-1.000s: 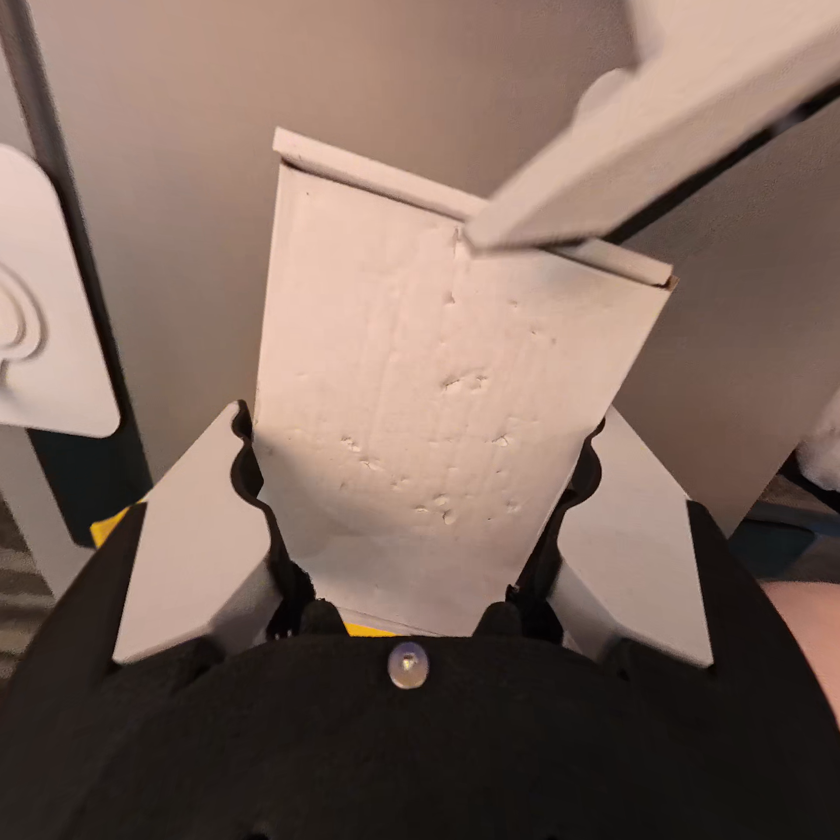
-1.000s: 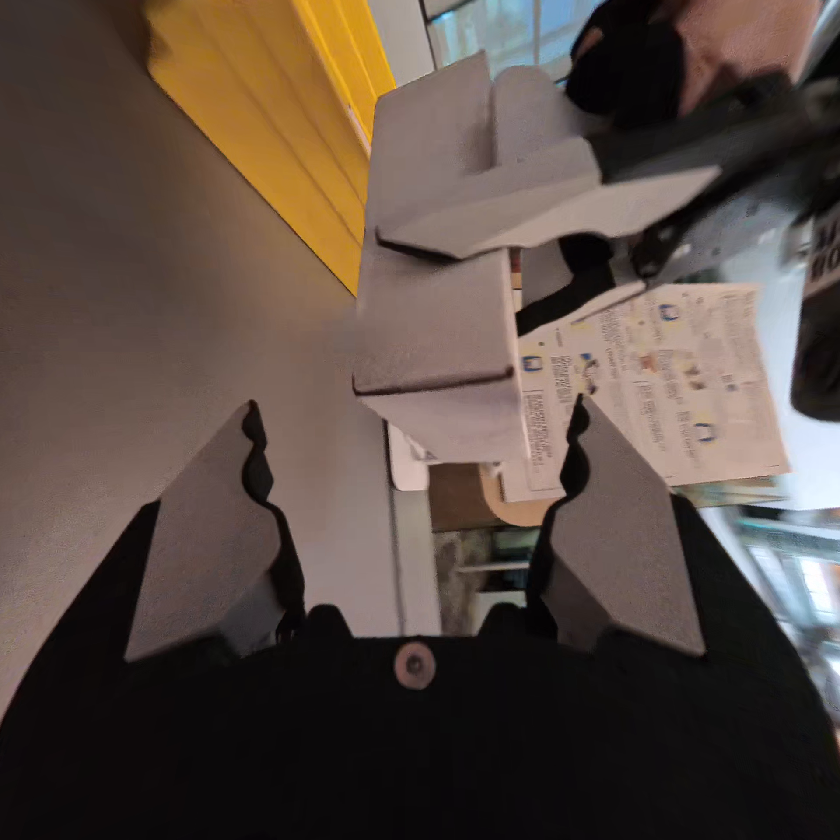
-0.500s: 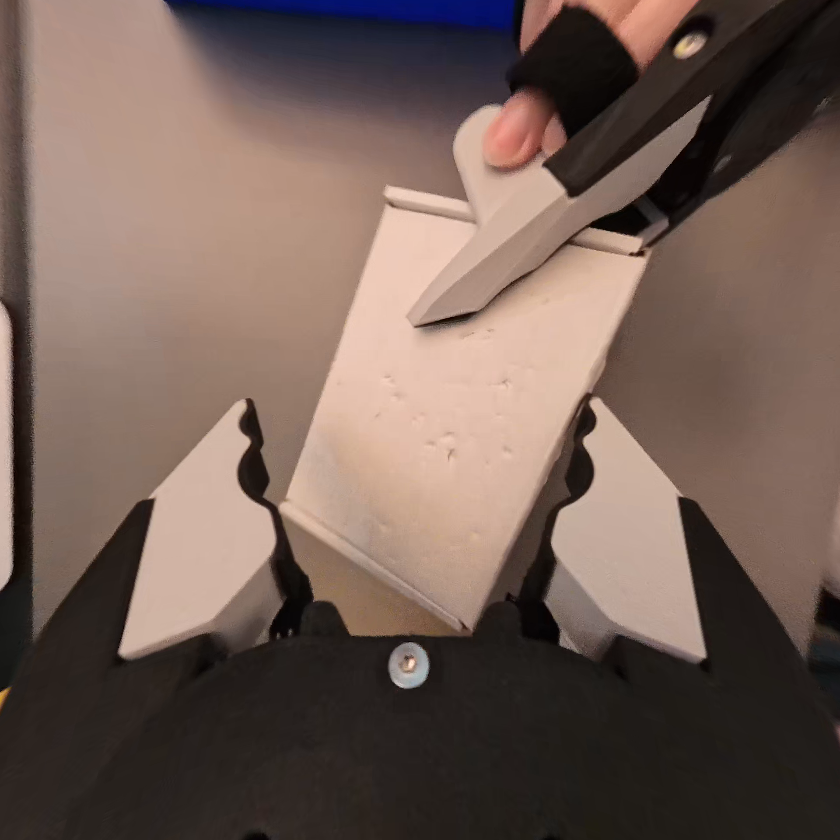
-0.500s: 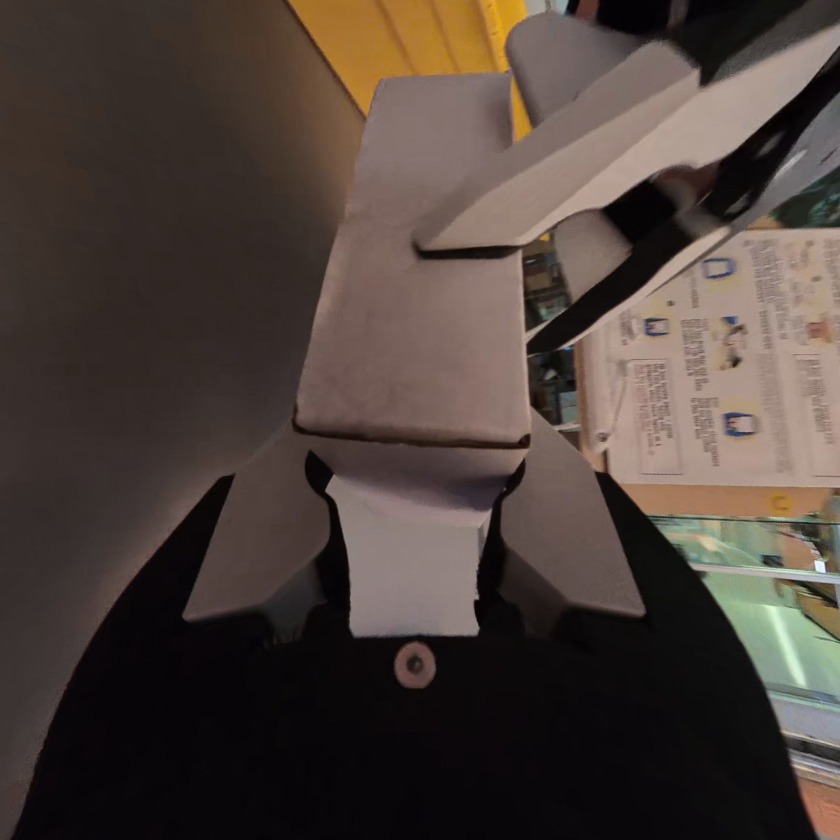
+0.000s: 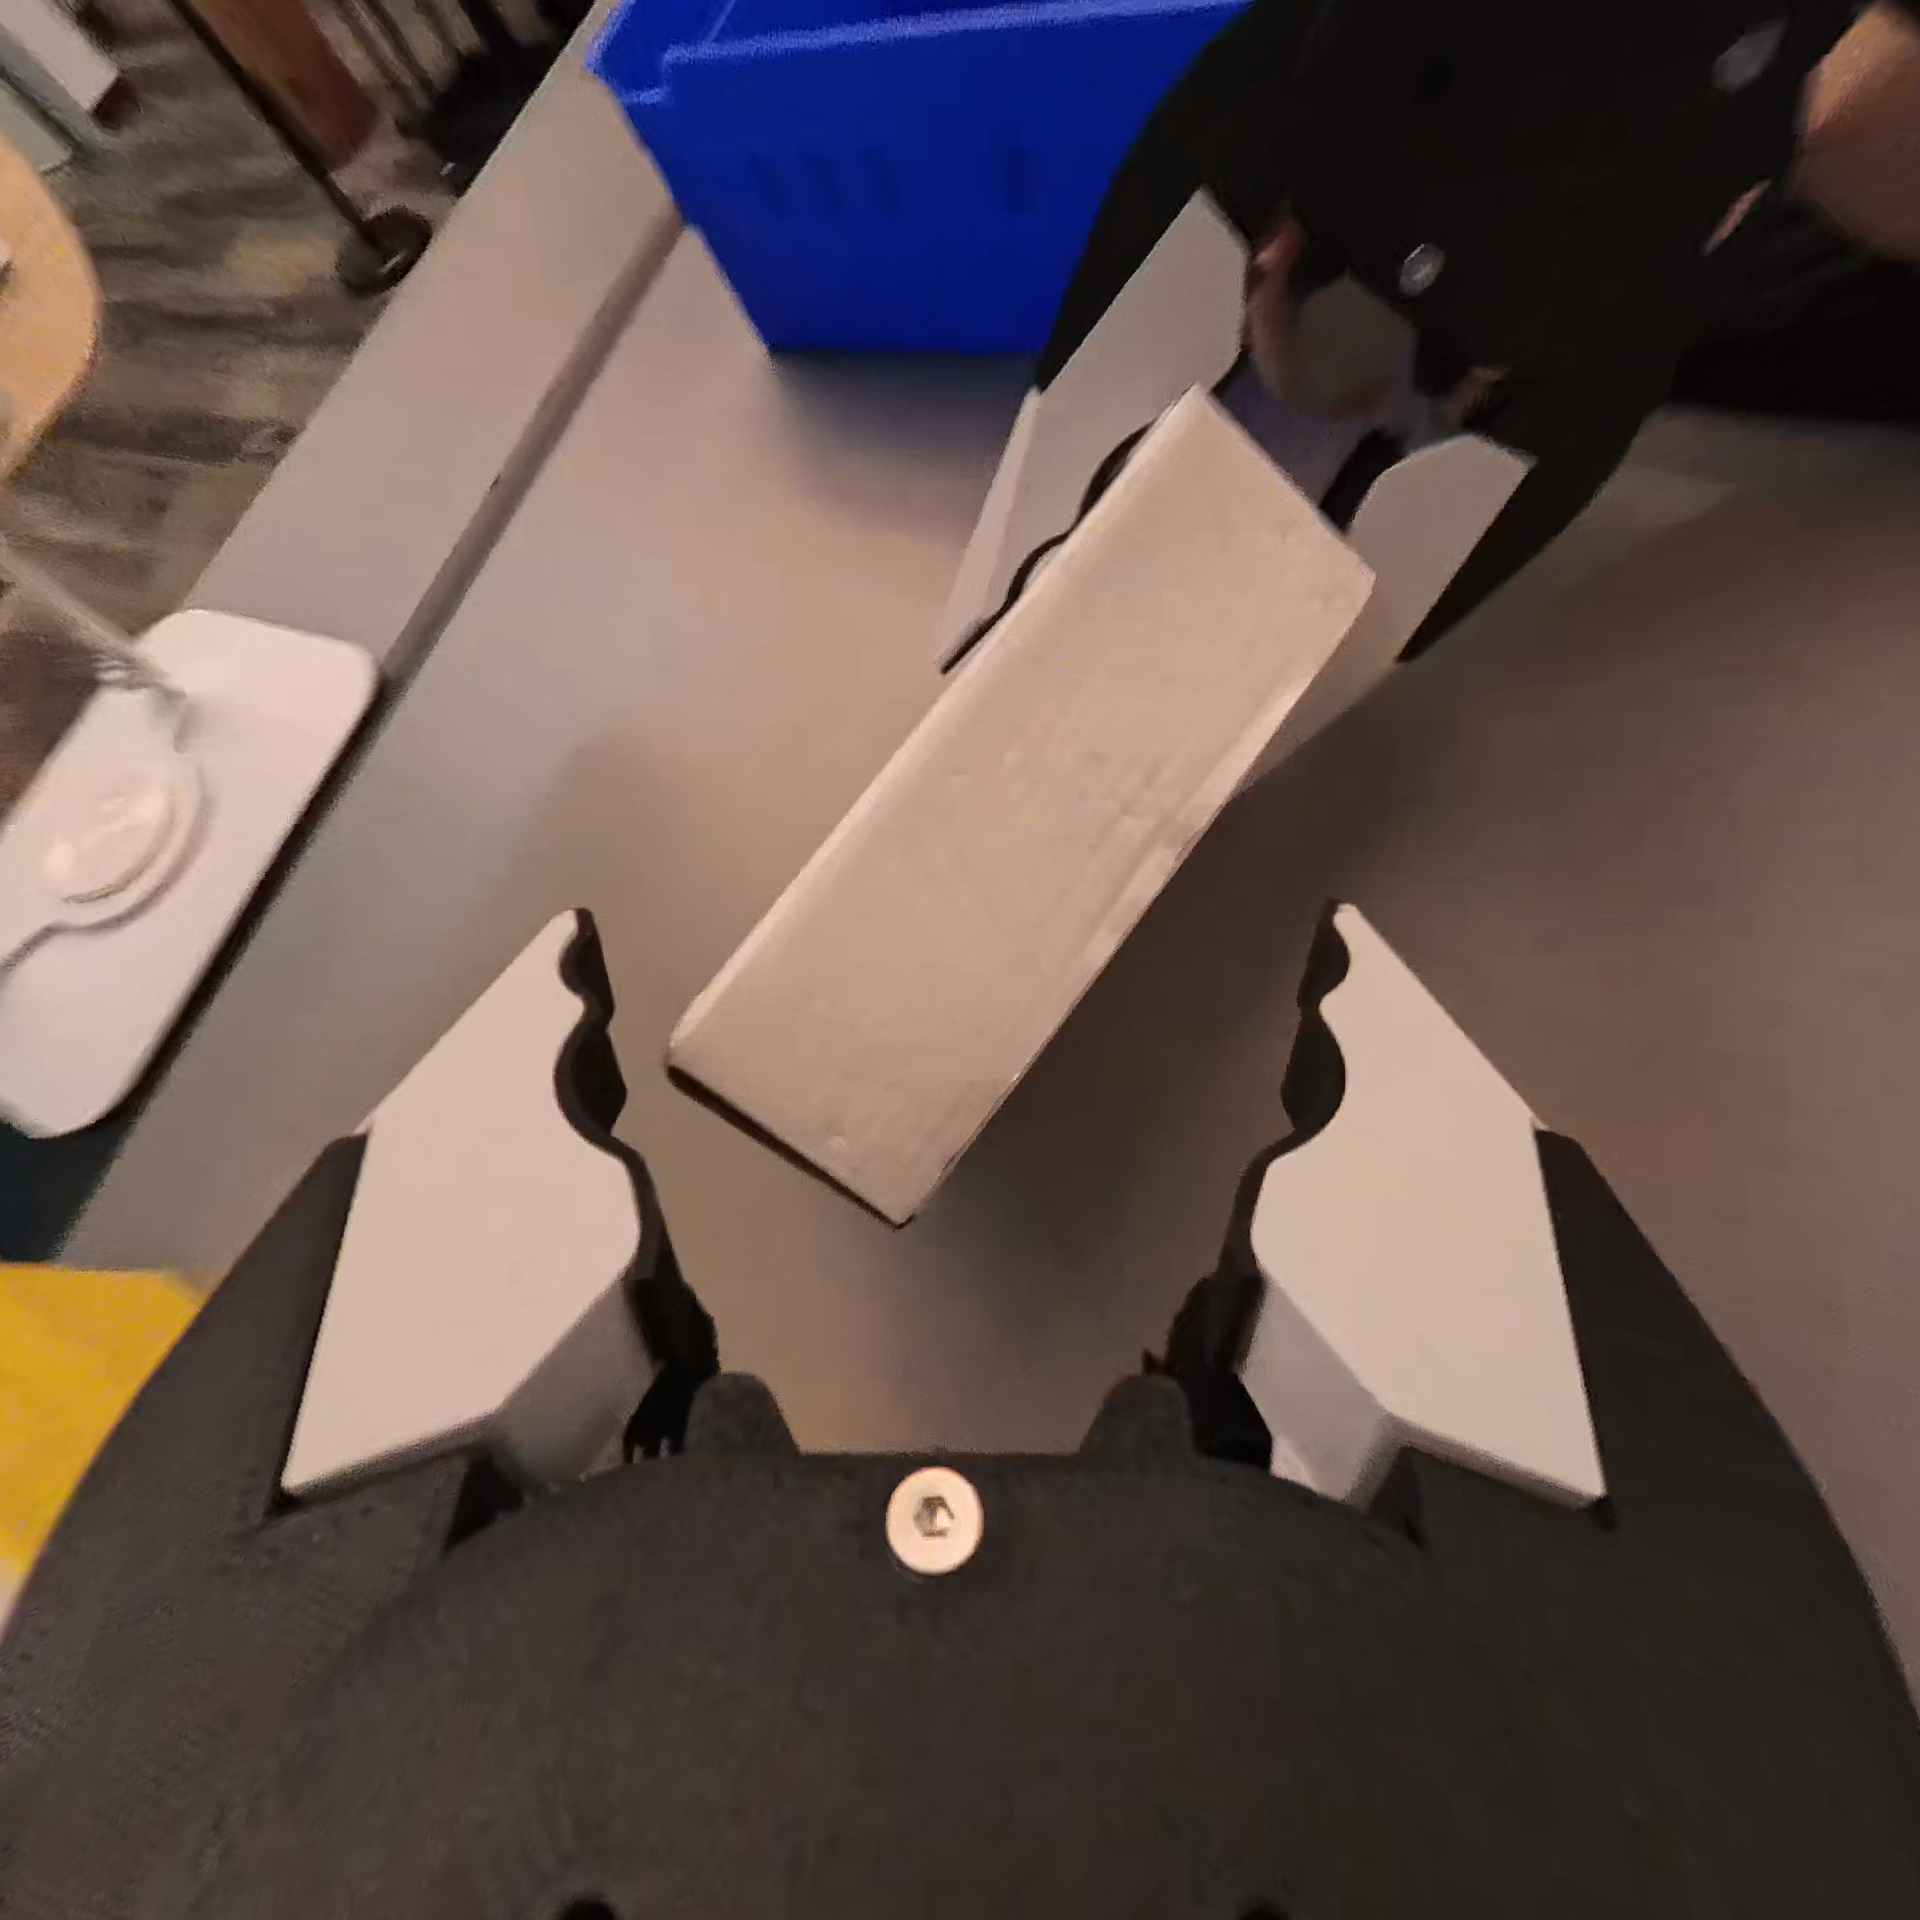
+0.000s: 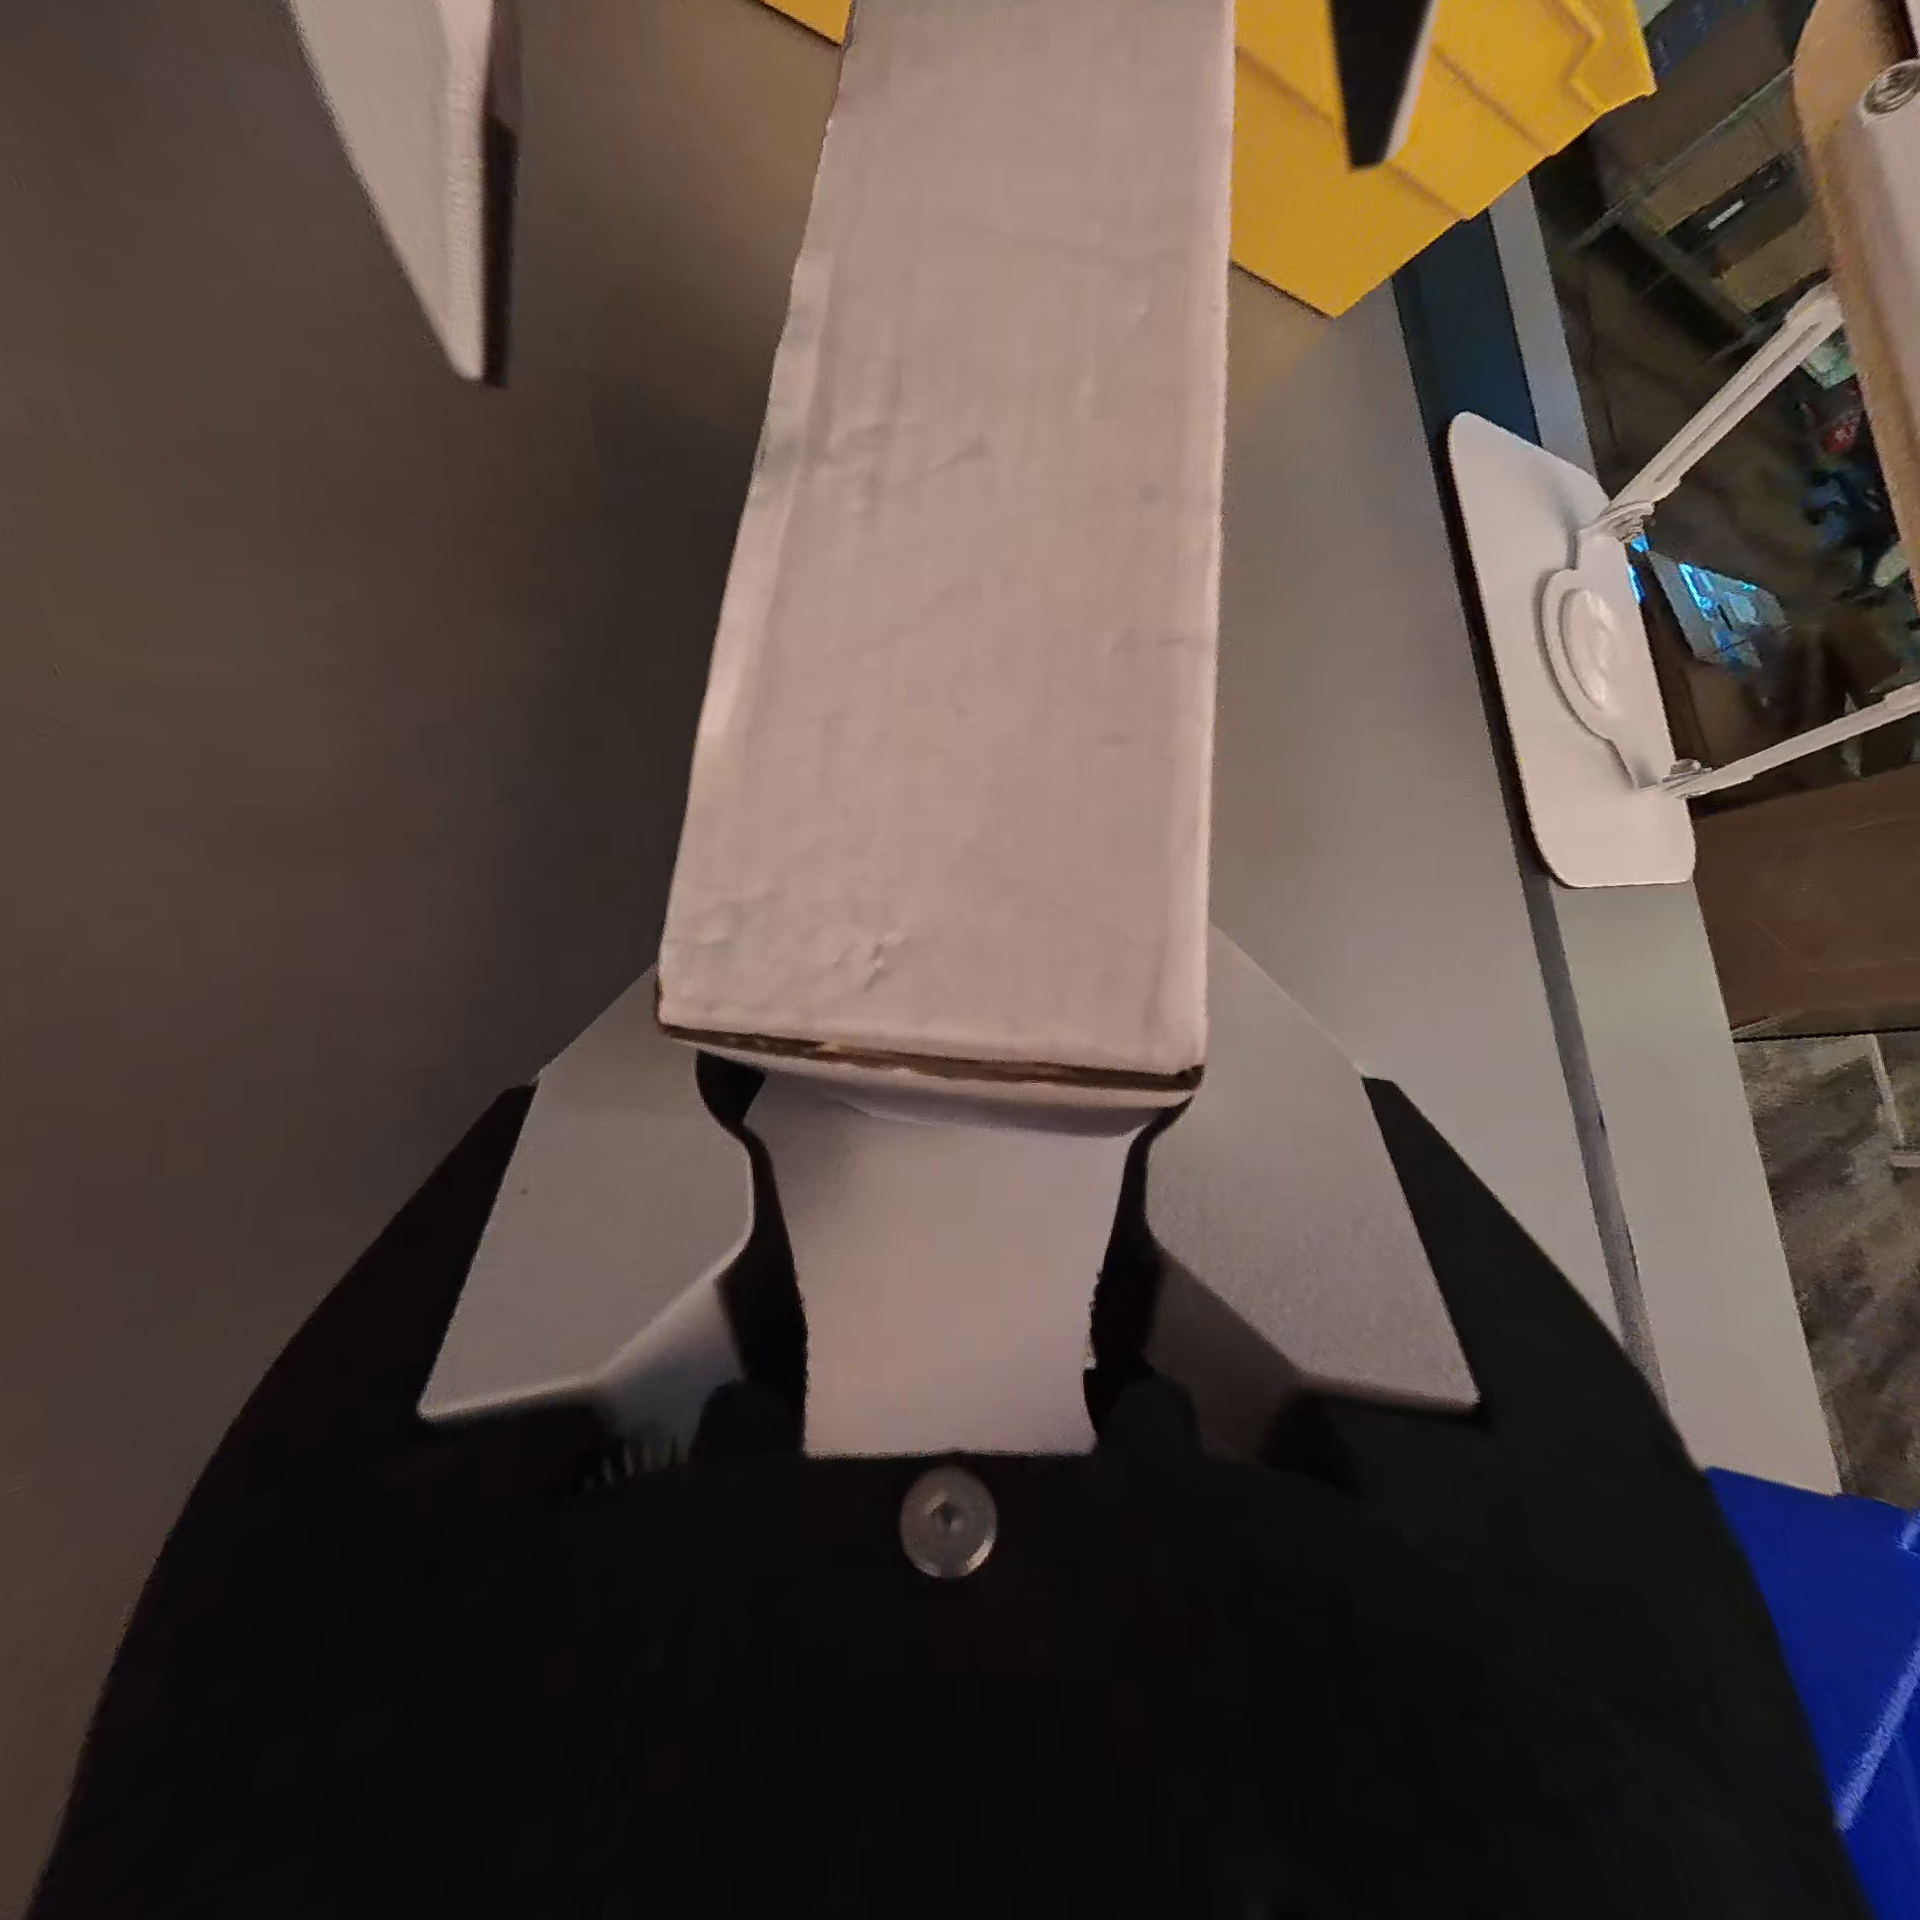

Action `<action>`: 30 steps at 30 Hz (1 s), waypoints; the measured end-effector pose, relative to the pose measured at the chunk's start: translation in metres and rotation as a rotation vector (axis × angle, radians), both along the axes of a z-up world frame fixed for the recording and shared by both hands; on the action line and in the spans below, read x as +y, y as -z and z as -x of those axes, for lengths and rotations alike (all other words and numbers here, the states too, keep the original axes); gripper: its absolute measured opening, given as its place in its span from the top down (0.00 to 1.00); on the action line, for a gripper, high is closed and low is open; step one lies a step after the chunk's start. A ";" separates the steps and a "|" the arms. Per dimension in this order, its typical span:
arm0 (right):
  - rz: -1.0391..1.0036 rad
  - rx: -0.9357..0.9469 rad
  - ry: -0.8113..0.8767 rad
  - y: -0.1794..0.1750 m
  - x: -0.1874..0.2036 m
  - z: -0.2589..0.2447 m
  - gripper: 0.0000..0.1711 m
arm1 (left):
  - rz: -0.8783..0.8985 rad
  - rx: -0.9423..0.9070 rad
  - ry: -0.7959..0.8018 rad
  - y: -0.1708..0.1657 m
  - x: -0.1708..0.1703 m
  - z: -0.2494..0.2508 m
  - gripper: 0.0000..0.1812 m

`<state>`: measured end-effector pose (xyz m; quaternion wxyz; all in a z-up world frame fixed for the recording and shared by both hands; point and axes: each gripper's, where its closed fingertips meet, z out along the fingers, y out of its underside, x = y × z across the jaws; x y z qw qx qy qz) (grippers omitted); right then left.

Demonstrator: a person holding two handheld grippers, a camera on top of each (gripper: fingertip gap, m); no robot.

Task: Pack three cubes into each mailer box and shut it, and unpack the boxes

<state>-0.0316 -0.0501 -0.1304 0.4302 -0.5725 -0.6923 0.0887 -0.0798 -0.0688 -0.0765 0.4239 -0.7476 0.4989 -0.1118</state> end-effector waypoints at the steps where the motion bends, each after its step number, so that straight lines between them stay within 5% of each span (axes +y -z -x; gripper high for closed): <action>1: 0.002 -0.002 -0.004 0.000 -0.002 -0.001 0.58 | 0.017 -0.052 0.024 0.001 -0.005 -0.004 0.27; 12: 0.033 0.002 -0.057 0.001 -0.022 -0.007 0.58 | -0.066 -0.019 0.032 0.043 -0.005 -0.004 0.28; 18: 0.103 0.026 -0.096 0.000 -0.032 -0.010 0.58 | -0.029 -0.167 0.053 0.033 -0.008 -0.015 0.38; 30: 0.127 0.035 -0.154 0.001 -0.042 -0.012 0.58 | -0.062 -0.221 0.217 0.036 -0.023 -0.027 0.41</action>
